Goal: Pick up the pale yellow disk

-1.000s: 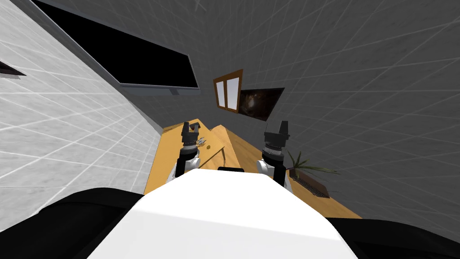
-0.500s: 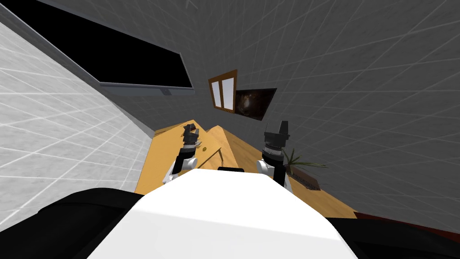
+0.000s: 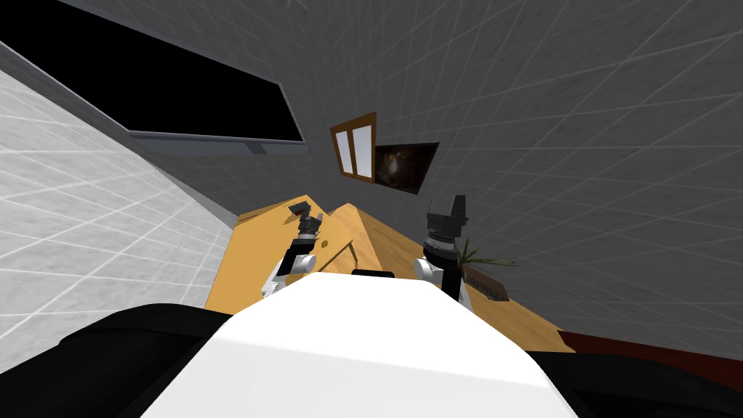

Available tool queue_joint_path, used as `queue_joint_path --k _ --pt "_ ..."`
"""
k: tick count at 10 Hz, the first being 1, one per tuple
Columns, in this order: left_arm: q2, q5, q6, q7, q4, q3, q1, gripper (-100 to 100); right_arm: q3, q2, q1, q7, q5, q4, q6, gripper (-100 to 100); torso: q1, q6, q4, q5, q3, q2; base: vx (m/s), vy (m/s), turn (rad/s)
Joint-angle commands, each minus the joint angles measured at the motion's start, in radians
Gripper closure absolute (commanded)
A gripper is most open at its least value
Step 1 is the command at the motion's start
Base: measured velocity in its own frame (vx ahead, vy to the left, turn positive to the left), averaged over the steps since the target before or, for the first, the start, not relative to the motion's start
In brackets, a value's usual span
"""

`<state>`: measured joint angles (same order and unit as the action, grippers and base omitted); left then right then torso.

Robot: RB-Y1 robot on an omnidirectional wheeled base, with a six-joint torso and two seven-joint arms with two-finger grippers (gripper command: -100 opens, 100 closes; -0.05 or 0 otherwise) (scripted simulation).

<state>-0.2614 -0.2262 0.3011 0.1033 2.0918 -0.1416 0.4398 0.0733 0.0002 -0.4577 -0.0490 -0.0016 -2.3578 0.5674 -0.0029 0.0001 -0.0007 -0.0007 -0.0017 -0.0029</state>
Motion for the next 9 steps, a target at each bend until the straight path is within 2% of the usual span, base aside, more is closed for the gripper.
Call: queue_joint_path --k 1,2,3,4,5,6,7,8,9 --pt "-0.012 -0.018 -0.032 0.014 -0.020 -0.009 -0.006 -100 0.000 0.000 0.000 0.000 0.000 0.000 0.000 0 0.000 0.000 0.000 0.000 0.000 0.000 0.033 -0.033 -0.051" --pt "-0.033 -0.051 -0.071 0.035 -0.060 -0.022 -0.014 -100 0.000 0.000 0.000 0.000 0.000 0.000 0.000 0 0.001 0.000 0.000 0.000 0.000 0.001 0.039 -0.041 -0.090" --pt "-0.033 -0.051 -0.075 0.035 -0.060 -0.022 -0.014 -100 0.000 0.000 0.000 0.000 0.000 0.000 0.000 0 0.000 0.000 0.000 0.000 0.000 0.001 0.034 -0.034 -0.030" --pt "-0.053 -0.086 -0.114 0.056 -0.102 -0.033 -0.022 -100 0.000 0.000 0.000 0.000 0.000 0.000 0.000 0 0.001 0.000 0.000 0.000 0.000 0.001 0.042 -0.048 -0.079" --pt "-0.053 -0.086 -0.119 0.056 -0.102 -0.033 -0.022 -100 0.000 0.000 0.000 0.000 0.000 0.000 0.000 0 0.000 0.000 0.000 0.000 0.000 0.000 0.046 -0.038 -0.032" --pt "-0.074 -0.122 -0.159 0.077 -0.147 -0.043 -0.030 -100 0.000 0.000 0.000 0.000 0.000 0.000 0.000 0 0.000 0.000 0.000 0.000 0.000 0.000 0.060 -0.039 -0.064" --pt "-0.074 -0.122 -0.166 0.077 -0.147 -0.043 -0.030 -100 0.000 0.000 0.000 0.000 0.000 0.000 0.000 0 0.001 0.000 0.000 0.000 0.000 0.000 0.046 -0.029 -0.029" --pt "-0.095 -0.159 -0.210 0.097 -0.181 -0.052 -0.040 -100 0.000 0.000 0.000 0.000 0.000 0.000 0.000 0 0.001 0.000 0.000 0.000 0.000 0.000 0.052 -0.036 -0.055" --pt "-0.095 -0.159 -0.214 0.097 -0.194 -0.052 -0.040 -100 0.000 0.000 0.000 0.000 0.000 0.000 0.000 0 0.000 0.000 0.000 0.000 0.000 0.000 0.043 -0.036 -0.029"
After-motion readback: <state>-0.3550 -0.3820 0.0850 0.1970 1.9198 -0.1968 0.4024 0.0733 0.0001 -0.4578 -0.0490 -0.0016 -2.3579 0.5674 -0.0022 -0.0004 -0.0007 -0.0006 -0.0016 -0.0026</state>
